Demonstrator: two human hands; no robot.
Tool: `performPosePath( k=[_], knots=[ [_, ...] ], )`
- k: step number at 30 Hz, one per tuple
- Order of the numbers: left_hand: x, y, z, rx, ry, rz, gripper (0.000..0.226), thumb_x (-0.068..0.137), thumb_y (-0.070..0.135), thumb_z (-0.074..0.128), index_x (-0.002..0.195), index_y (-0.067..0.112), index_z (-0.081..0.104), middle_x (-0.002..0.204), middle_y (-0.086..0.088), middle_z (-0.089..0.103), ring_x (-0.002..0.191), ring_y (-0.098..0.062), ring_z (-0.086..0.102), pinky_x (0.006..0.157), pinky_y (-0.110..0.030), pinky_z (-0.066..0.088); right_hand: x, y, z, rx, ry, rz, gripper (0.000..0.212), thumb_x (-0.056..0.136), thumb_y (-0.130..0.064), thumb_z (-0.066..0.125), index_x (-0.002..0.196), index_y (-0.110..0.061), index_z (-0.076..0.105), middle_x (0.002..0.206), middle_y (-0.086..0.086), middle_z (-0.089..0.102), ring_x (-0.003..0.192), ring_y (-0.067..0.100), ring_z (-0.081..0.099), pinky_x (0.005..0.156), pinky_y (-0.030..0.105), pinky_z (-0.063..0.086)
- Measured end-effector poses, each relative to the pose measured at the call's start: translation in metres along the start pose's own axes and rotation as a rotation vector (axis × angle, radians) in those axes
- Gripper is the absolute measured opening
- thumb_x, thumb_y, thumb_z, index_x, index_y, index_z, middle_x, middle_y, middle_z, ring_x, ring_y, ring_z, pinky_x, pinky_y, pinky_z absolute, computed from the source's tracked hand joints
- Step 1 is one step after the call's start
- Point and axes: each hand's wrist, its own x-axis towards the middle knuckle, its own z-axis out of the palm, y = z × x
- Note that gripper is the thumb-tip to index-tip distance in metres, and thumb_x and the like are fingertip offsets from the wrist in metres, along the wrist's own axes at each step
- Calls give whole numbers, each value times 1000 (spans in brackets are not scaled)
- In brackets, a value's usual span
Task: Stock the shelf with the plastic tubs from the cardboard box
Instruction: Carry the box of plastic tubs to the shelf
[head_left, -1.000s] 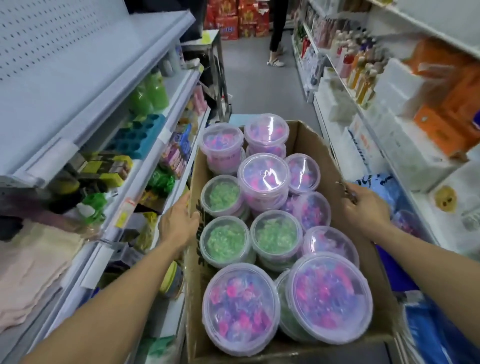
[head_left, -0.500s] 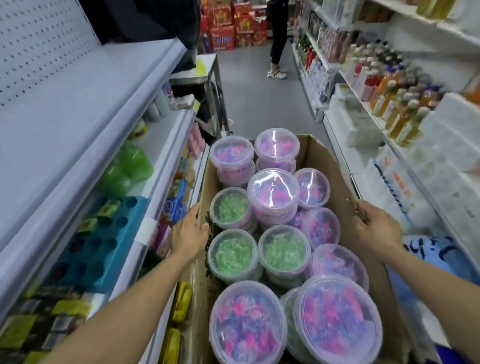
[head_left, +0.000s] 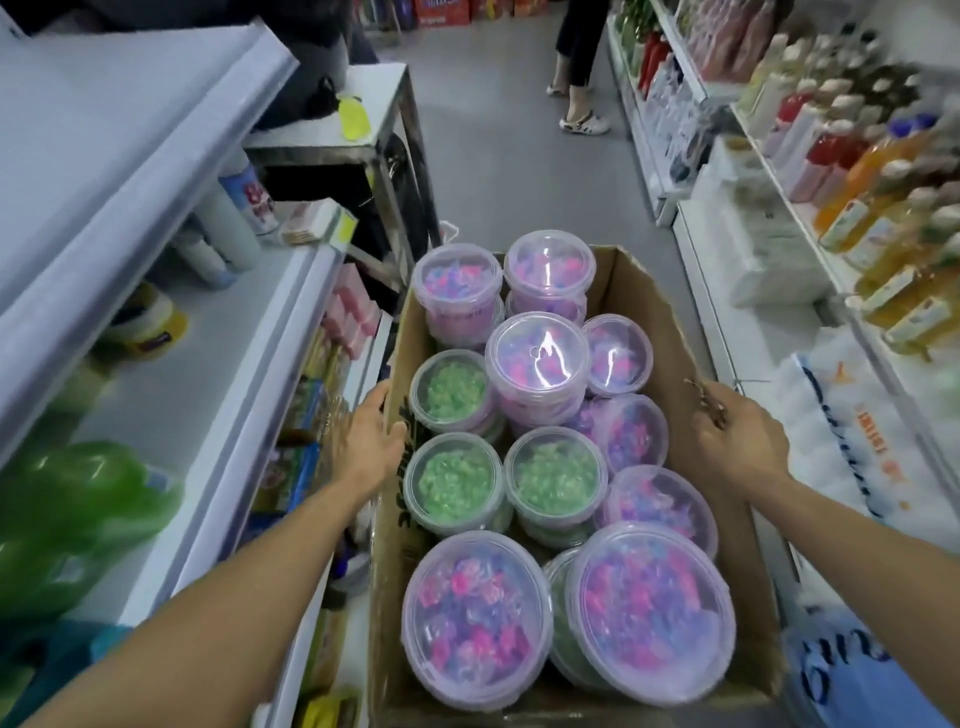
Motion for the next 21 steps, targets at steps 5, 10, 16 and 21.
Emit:
performPosePath(
  k=[5, 10, 16, 21],
  knots=[
    [92, 1, 34, 44, -13, -36, 60, 89, 25, 60, 145, 27, 38, 66, -2, 58, 68, -26, 58, 64, -34, 48, 85, -5, 44, 6, -33, 33, 46, 79, -36, 35, 118, -29, 59, 95, 15, 69, 85, 42, 60, 72, 38, 45],
    [189, -11, 74, 23, -49, -50, 63, 85, 30, 57, 143, 36, 34, 74, -14, 67, 67, -35, 63, 65, -44, 55, 159, -13, 97, 35, -34, 42, 51, 78, -37, 35, 121, -26, 61, 89, 20, 69, 83, 46, 62, 69, 39, 47],
    [283, -25, 110, 116, -50, -47, 62, 88, 28, 58, 145, 32, 35, 72, -10, 67, 71, -32, 64, 70, -43, 54, 228, -21, 167, 36, -30, 68, 46, 83, -37, 38, 121, -24, 61, 92, 19, 69, 85, 44, 62, 67, 35, 41],
    [336, -43, 137, 120, -74, 1, 61, 89, 25, 58, 145, 32, 34, 68, -7, 66, 69, -32, 64, 72, -44, 54, 267, -15, 222, 110, -76, 105, 39, 86, -33, 40, 123, -33, 54, 91, 5, 68, 83, 32, 64, 74, 42, 52]
  ],
)
